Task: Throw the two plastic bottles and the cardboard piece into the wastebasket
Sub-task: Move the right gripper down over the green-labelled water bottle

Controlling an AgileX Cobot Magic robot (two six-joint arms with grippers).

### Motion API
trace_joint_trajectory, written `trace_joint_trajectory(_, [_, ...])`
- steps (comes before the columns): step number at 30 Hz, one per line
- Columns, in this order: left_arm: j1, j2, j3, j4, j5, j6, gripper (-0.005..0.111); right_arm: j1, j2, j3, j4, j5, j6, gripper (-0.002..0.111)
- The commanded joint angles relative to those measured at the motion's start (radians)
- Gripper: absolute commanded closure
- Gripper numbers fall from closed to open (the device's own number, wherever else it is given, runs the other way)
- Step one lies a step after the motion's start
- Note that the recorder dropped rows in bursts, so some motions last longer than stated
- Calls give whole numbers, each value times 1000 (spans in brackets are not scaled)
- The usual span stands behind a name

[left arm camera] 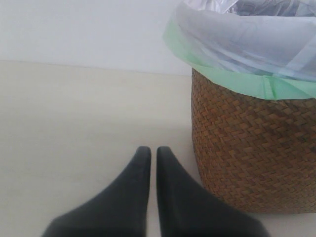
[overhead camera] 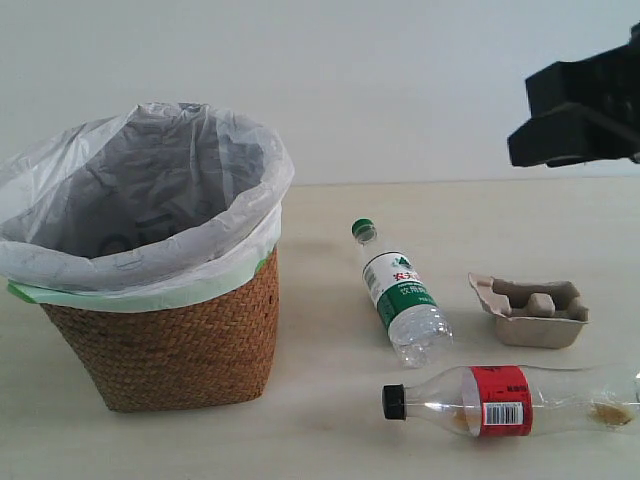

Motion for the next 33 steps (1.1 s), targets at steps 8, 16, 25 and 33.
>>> trace_joint_trajectory(8, [2, -3, 4, 5, -7, -5, 103, 23, 355, -243, -12, 168, -38, 49])
trace_joint_trajectory(16, [2, -3, 4, 5, -7, -5, 103, 157, 544, -346, -140, 154, 25, 49])
trace_joint_trajectory(25, [2, -3, 4, 5, -7, -5, 103, 180, 684, -390, -277, 116, 130, 48])
trace_joint_trajectory(33, [2, -3, 4, 5, -7, -5, 103, 180, 751, -390, -277, 93, 109, 47])
